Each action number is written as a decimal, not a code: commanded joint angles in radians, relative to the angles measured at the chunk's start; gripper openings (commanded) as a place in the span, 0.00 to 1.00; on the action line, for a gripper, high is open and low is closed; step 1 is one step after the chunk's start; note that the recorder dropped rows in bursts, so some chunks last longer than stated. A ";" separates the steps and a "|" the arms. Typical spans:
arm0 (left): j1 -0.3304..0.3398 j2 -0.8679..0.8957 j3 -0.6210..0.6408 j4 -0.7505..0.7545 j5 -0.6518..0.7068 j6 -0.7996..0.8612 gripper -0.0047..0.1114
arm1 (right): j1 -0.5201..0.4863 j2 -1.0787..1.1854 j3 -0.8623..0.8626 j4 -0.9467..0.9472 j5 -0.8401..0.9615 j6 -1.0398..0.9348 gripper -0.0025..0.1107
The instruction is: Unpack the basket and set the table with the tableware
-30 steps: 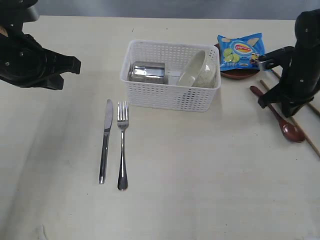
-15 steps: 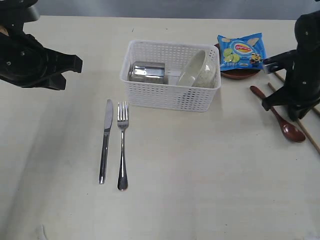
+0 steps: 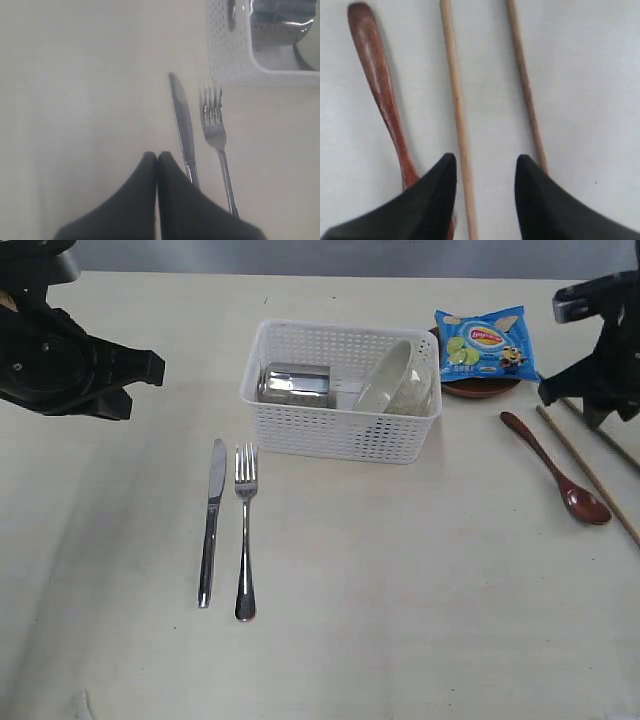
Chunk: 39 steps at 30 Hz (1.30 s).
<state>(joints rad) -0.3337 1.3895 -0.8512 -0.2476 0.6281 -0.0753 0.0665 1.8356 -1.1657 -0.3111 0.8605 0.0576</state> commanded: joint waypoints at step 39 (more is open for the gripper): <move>0.002 -0.002 0.005 -0.052 -0.013 0.054 0.04 | 0.514 0.192 -0.520 -0.052 0.297 0.571 0.40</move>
<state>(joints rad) -0.3337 1.3895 -0.8512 -0.2952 0.6233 -0.0265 0.5825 2.0105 -1.6785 -0.3376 1.1541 0.6033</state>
